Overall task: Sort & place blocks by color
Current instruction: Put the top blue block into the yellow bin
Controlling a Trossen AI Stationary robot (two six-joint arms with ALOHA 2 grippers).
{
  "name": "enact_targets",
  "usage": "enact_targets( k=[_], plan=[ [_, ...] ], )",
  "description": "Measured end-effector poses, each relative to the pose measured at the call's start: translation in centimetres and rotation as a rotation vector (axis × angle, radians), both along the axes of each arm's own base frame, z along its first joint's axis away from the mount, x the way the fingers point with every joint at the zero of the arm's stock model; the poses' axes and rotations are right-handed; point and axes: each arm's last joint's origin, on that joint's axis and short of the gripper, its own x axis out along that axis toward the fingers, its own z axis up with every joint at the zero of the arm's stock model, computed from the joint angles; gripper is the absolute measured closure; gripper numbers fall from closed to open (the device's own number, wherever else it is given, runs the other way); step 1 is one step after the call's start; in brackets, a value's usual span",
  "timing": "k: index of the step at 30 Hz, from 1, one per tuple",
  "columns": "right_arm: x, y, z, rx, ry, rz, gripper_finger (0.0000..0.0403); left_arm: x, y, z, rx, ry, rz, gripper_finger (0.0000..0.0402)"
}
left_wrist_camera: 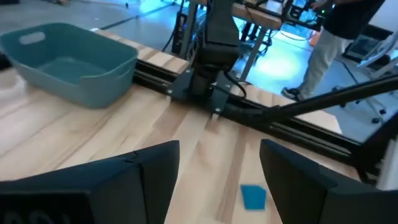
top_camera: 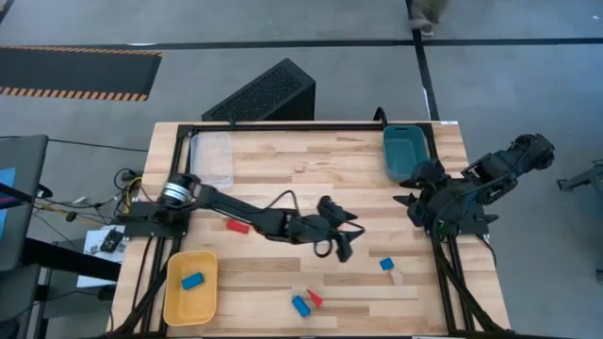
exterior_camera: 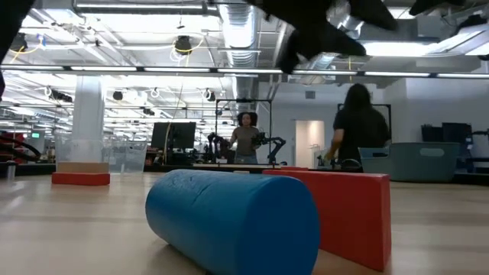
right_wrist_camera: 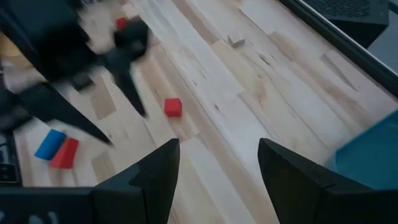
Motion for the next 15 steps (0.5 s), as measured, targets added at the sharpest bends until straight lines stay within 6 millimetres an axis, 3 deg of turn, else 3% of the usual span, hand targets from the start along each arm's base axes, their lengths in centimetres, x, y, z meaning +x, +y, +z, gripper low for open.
enact_targets(
  k=[8,15],
  plan=[
    [-0.5,0.2,-0.9,0.009,0.023,0.009,0.0159,6.3,-0.8,-4.0,0.074,0.006,-0.095,0.0189],
    [-0.7,0.4,-1.0,0.02,0.025,0.005,0.0159,9.7,-1.8,-7.0,0.094,0.01,-0.168,0.0189]
  ],
)
